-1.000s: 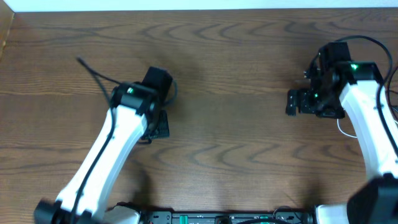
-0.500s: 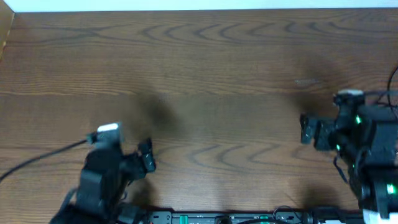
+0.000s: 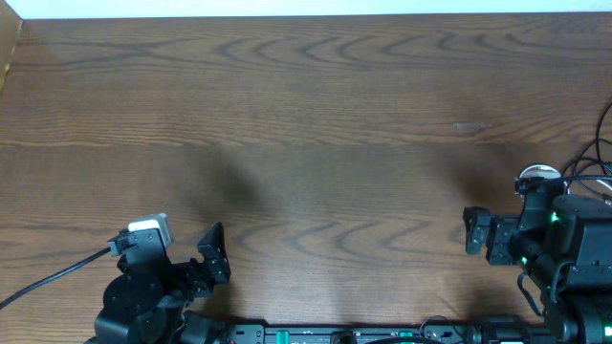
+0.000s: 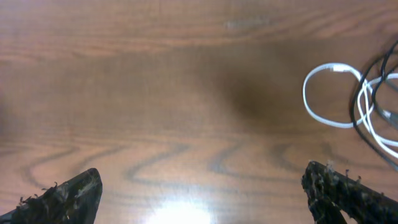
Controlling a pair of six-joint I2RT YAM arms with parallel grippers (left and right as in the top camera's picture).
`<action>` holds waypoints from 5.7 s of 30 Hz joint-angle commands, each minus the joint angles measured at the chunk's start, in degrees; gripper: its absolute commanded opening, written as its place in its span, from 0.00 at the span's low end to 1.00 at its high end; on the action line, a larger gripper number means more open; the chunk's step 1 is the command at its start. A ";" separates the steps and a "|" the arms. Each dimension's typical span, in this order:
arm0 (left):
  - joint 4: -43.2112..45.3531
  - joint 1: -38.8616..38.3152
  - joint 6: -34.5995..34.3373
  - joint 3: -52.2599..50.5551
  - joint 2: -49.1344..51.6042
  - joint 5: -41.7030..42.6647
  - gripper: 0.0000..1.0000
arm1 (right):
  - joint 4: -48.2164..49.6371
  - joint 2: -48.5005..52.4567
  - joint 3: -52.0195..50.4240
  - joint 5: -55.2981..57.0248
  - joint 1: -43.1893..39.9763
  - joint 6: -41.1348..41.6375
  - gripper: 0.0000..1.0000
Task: Untangle cables
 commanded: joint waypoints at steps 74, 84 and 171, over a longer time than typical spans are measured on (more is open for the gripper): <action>-0.13 0.20 0.63 -0.33 -0.11 0.11 0.97 | 59.78 -38.40 -54.27 2.99 1.22 -14.03 0.99; -0.13 0.20 0.63 -0.33 -0.11 0.13 0.97 | 59.78 -38.40 -54.27 2.80 1.20 -17.53 0.99; 52.87 22.71 25.68 -49.92 -19.32 10.82 0.97 | 59.78 -38.40 -54.25 2.82 1.20 -17.53 0.99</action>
